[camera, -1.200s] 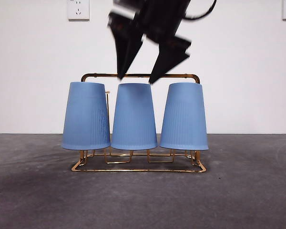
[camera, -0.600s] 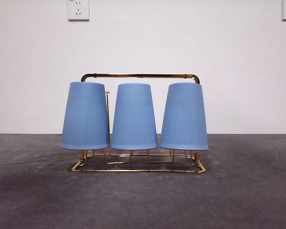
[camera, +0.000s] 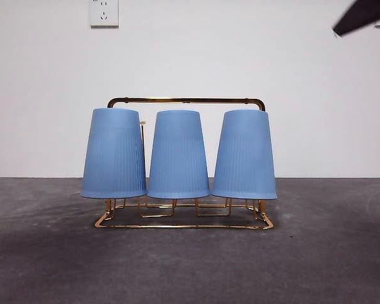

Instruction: Pick the top cup and place it on cupholder, pick up the mid cup and place it on cupholder, last pick the bottom cup and place it on cupholder.

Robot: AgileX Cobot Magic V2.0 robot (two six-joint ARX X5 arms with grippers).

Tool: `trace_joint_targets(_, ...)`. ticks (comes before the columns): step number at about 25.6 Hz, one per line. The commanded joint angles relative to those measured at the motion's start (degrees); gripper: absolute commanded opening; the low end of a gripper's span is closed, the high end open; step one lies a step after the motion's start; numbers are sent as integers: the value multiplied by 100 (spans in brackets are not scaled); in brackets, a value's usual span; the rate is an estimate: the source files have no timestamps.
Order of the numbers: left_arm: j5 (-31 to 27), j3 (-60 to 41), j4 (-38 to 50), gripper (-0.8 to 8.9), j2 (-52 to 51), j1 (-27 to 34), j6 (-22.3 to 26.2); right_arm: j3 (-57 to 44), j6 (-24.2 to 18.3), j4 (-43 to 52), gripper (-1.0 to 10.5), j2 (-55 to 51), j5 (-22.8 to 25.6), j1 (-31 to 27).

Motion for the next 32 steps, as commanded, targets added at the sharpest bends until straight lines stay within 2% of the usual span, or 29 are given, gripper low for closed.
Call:
trace_joint_targets(1,11,44,33,432,26,-42,9,37,251,136,401,-129,7,81)
trace_joint_targets(5,11,44,28,414,26,-42,-9,37,262,131,401,-221,7,81)
trace_joint_targets(6,11,44,28,331,26,-42,-9,37,267,131,388,-221,7,81)
trace_joint_targets(7,11,44,31,208,26,-42,-9,37,269,129,275,-216,4,81)
trace_joint_targets(8,11,44,31,68,26,-42,-9,37,267,125,86,-219,7,81)
trace_joint_targets(9,11,44,31,8,26,-42,-9,37,264,129,18,-219,11,81)
trace_joint_targets(30,7,48,109,9,26,-42,-7,37,262,136,15,-219,9,81)
trace_joint_targets(31,4,50,129,9,11,-39,76,37,262,136,15,-219,7,81)
trace_joint_targets(32,-55,50,186,9,-37,4,389,37,262,136,15,-219,9,79)
